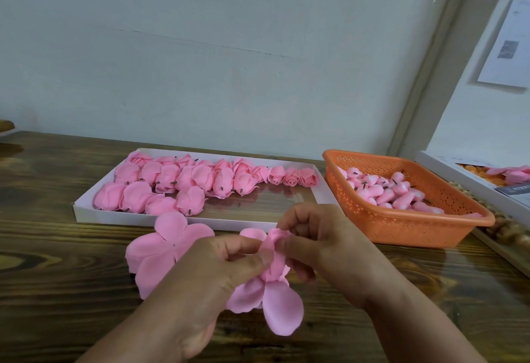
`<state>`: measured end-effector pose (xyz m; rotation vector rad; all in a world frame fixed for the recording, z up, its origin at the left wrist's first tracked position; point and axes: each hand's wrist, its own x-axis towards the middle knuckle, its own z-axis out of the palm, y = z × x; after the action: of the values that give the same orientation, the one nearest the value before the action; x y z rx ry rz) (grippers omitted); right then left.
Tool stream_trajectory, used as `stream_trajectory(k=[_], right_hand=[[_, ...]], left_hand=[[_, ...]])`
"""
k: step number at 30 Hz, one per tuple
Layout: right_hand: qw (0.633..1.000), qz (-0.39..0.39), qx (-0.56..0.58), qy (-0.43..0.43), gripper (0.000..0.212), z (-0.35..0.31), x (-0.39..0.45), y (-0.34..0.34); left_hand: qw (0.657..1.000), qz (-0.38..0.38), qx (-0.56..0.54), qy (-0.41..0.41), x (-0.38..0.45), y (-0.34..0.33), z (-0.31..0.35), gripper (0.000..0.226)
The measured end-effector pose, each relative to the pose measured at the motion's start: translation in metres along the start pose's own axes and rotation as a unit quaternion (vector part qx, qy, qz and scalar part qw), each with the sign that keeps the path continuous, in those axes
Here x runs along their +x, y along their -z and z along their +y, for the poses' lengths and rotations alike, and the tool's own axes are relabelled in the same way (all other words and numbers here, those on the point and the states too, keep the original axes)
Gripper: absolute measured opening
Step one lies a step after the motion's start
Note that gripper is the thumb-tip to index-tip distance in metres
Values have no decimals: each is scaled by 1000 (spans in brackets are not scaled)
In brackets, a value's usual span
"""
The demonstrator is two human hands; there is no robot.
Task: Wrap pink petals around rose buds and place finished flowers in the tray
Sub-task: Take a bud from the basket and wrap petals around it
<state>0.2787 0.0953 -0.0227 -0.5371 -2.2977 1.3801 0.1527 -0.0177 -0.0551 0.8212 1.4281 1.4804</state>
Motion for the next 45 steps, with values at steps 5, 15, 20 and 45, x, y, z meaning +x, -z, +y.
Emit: stream_trajectory(k=[5,15,20,45], right_hand=[[998,31,-59,14,14,-7,-1,-6],[994,103,-20,-31,9,2,0,0],[994,106,-19,-21,10,0,-2,3],[998,36,-42,18,18,-10,-8,-4]], left_hand=[[999,0,44,-21,5,0,0,11],[959,-8,-274,72,3,5,0,52],[945,-75,-313,68,3,18,-10,43],[991,18,44,-124,4,9,-6,12]])
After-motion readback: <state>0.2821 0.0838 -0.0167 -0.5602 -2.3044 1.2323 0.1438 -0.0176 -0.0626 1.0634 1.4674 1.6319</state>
